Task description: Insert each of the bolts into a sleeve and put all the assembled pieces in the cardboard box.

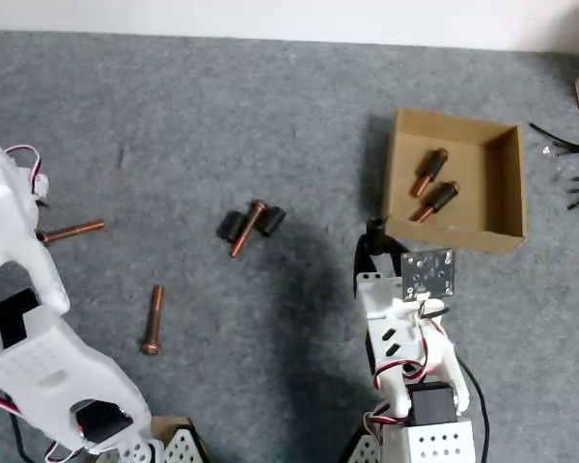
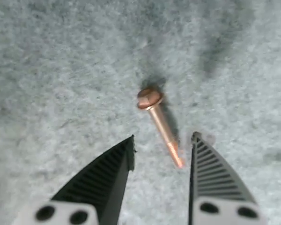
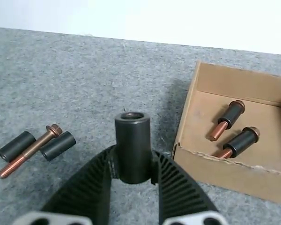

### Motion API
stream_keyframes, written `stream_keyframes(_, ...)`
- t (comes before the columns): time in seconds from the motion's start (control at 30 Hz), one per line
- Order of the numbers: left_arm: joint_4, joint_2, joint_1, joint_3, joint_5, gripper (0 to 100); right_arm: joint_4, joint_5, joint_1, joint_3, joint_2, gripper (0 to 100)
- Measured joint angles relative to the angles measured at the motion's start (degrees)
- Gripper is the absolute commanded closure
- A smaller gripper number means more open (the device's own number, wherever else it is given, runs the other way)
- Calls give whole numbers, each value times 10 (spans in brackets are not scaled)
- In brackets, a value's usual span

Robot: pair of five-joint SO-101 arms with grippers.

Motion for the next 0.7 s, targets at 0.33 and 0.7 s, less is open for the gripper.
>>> stream_keyframes(0.33, -183, 0, 0, 167, 0, 815, 0, 0, 0, 0, 0, 988)
stream_keyframes(0.7, -273, -2, 0, 227, 0, 816, 0, 0, 0, 0, 0, 988)
